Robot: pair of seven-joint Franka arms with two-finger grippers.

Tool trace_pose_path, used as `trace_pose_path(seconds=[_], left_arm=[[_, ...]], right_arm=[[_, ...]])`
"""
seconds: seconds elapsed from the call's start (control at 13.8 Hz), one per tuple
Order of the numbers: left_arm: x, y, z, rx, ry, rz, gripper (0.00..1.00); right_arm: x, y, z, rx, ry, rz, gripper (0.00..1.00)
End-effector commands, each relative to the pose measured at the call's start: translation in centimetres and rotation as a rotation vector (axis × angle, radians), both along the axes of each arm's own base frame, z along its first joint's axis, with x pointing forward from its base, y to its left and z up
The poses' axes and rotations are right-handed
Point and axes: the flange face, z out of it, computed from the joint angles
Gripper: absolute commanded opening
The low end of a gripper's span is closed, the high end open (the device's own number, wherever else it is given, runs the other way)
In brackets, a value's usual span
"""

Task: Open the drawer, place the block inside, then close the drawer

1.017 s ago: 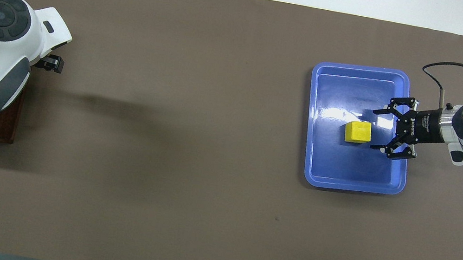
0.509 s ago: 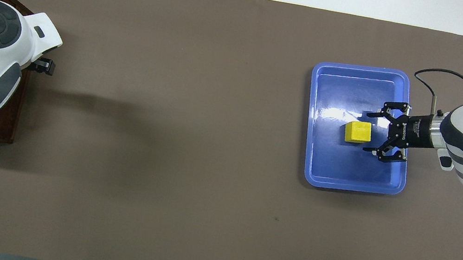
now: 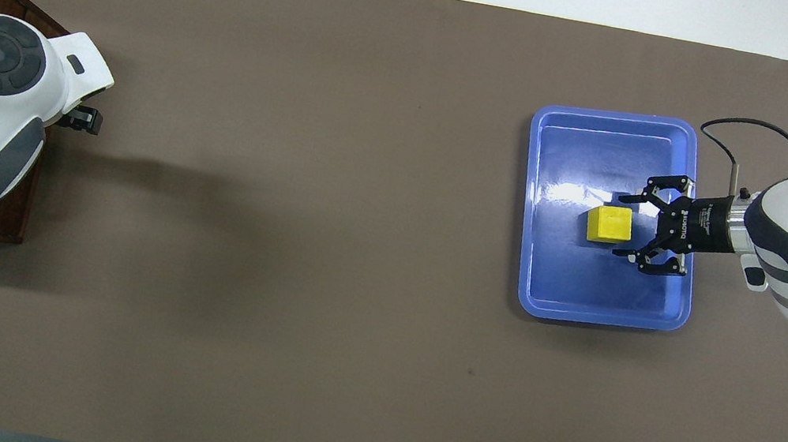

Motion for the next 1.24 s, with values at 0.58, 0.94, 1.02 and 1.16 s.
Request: trace_pose_path(seconds=[0.58, 0.94, 1.02, 1.16], left_arm=[[0.6, -6.4, -1.9, -0.041, -0.079, 0.031, 1.00], [1.6, -11.5, -0.3, -0.155, -0.069, 0.078, 1.00], [1.5, -12.1, -0.1, -0.155, -0.065, 0.083, 1.00], [1.3, -13.0, -0.2, -0.163, -0.076, 0.098, 1.00]], right_arm=[[-0.3, 0.3, 0.9, 0.026, -0.059, 0.010, 0.20], [2.3, 0.5, 4.3, 0.049, -0.113, 0.033, 0.00], [3.1, 0.6, 5.3, 0.052, -0.127, 0.037, 0.00], [5.2, 2.2, 7.4, 0.062, -0.141, 0.048, 0.00]])
